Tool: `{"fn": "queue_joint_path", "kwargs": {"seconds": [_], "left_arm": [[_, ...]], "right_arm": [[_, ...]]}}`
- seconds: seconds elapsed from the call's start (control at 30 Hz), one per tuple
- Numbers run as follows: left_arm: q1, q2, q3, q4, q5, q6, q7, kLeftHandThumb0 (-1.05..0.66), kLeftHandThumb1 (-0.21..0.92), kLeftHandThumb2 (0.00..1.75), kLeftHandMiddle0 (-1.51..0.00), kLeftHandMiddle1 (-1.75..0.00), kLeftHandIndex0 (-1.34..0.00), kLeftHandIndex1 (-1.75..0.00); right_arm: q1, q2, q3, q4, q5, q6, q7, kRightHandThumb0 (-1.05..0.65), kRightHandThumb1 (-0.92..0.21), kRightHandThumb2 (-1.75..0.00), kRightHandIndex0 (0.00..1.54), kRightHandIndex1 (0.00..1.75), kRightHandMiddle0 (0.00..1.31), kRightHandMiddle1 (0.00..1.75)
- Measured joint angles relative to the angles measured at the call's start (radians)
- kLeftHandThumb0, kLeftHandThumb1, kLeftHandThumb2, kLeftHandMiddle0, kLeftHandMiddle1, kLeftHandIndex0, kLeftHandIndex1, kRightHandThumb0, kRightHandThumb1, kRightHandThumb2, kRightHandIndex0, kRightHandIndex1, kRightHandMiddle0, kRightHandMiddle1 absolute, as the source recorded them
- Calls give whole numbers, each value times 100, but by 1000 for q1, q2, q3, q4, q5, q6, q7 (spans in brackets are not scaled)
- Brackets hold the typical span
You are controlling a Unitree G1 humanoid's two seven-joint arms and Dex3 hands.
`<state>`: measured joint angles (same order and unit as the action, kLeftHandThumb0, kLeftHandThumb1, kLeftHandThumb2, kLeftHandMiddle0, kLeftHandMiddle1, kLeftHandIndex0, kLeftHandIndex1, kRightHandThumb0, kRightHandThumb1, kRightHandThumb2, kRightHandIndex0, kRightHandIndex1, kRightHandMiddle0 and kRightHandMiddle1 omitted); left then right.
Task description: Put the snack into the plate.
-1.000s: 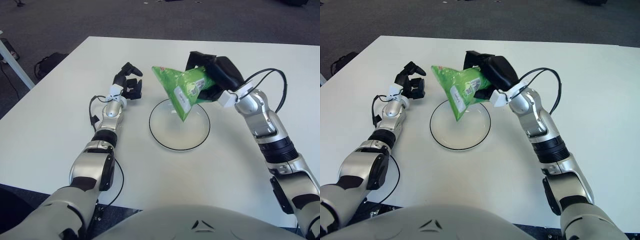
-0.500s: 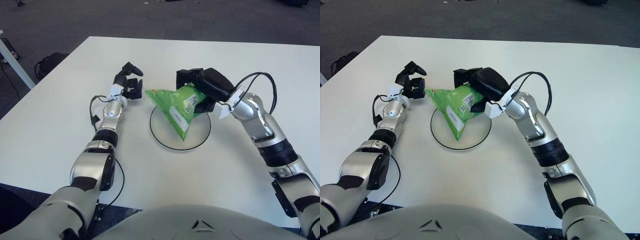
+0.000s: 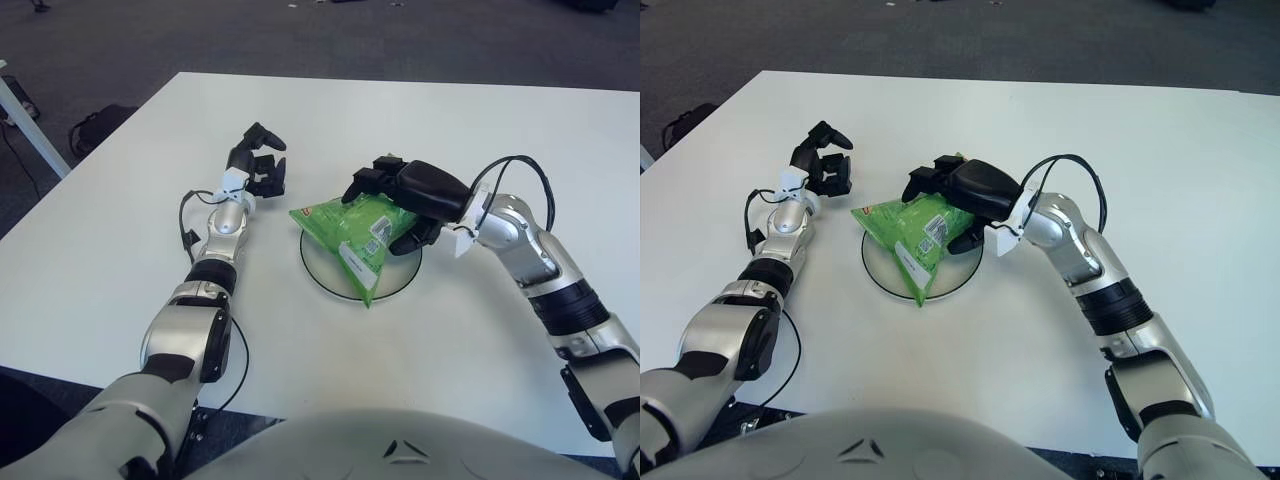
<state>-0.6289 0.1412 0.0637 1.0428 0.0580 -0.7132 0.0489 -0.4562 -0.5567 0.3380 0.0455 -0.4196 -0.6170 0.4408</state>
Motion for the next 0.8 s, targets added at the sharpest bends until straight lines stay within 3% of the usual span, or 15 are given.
{"fn": "queue_joint_path", "kwargs": {"seconds": [0.07, 0.33, 0.6, 0.8], "left_arm": [[0, 0, 0, 0, 1, -8, 7, -46, 40, 122, -122, -175, -55, -175], [-1, -3, 0, 3, 3, -44, 23, -46, 37, 125, -123, -175, -57, -175], [-6, -3, 1, 17, 0, -44, 20, -45, 41, 120, -124, -175, -54, -175], [-8, -4, 6, 21, -8, -49, 17, -44, 43, 117, -124, -175, -52, -175]], "right_arm": [[-11, -7, 4, 27, 0, -41, 1, -74, -72, -55, 0, 2, 0, 2], [-40, -10, 6, 60, 9, -91, 28, -77, -78, -41, 0, 0, 0, 0], [-42, -11, 1, 53, 55, -77, 83, -76, -75, -35, 0, 0, 0, 0], [-76, -37, -27, 17, 169, -10, 185, -71, -68, -32, 0, 0, 0, 0]]}}
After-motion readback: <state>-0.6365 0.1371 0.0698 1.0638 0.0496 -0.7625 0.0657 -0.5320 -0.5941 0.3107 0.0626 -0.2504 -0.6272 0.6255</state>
